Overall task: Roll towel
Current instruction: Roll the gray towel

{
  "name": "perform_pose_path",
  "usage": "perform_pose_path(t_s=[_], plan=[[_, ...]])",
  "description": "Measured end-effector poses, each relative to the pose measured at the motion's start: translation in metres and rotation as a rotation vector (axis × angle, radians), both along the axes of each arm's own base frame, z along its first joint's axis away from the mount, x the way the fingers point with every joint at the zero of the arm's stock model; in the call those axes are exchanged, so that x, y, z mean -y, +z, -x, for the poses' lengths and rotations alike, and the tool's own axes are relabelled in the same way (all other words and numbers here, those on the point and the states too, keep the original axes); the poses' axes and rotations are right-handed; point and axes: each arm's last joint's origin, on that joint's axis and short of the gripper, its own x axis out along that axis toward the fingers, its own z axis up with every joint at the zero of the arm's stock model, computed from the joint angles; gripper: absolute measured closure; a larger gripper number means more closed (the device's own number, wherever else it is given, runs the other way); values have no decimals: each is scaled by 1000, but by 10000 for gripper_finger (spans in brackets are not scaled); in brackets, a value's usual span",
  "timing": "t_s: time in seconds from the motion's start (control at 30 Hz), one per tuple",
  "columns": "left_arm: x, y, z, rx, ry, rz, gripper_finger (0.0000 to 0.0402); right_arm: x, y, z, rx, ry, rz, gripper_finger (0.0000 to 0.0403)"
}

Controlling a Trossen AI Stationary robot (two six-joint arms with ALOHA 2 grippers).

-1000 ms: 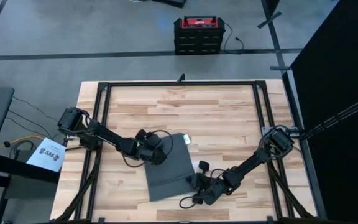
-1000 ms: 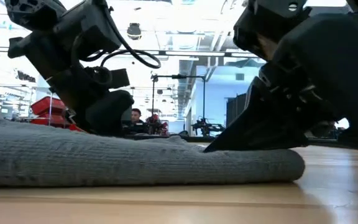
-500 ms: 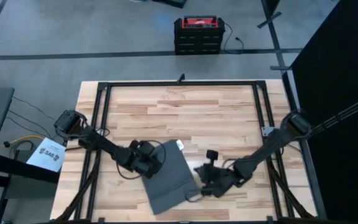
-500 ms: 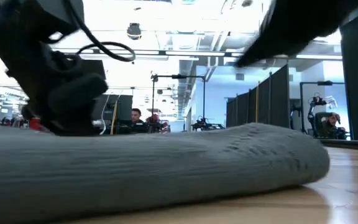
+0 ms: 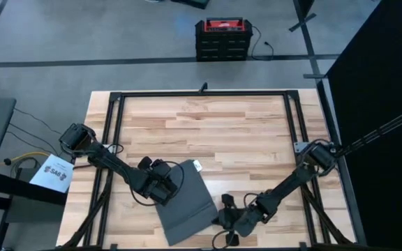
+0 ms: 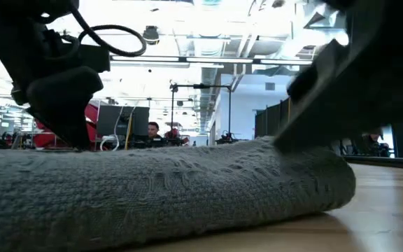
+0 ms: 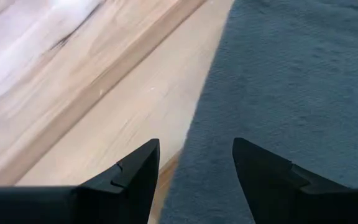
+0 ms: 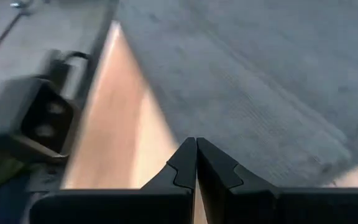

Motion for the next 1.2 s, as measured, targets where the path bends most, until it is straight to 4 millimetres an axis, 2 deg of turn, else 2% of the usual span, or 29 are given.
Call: perform_pose_path(t_s=[0.2, 0.47, 0.63, 0.87, 0.93, 1.03, 1.2], plan=[[2, -10, 8, -11, 16, 26, 210, 18, -10, -9, -45, -86, 44, 403], [21, -13, 24, -6, 33, 93, 210, 45, -9, -12, -162, -129, 157, 403], [35, -14, 31, 42, 59, 154, 210, 68, 7, -9, -252, -87, 302, 403], [47, -11, 27, 128, 15, 193, 210, 113, 45, -6, -337, -73, 438, 403], [47, -7, 24, 149, -3, 169, 210, 114, 57, -4, -300, -67, 431, 403], [50, 2, 15, 188, -55, 119, 210, 98, 72, 4, -236, -38, 389, 403], [68, 34, -10, 277, -321, -17, 210, 61, 68, 24, -230, -19, 292, 403]])
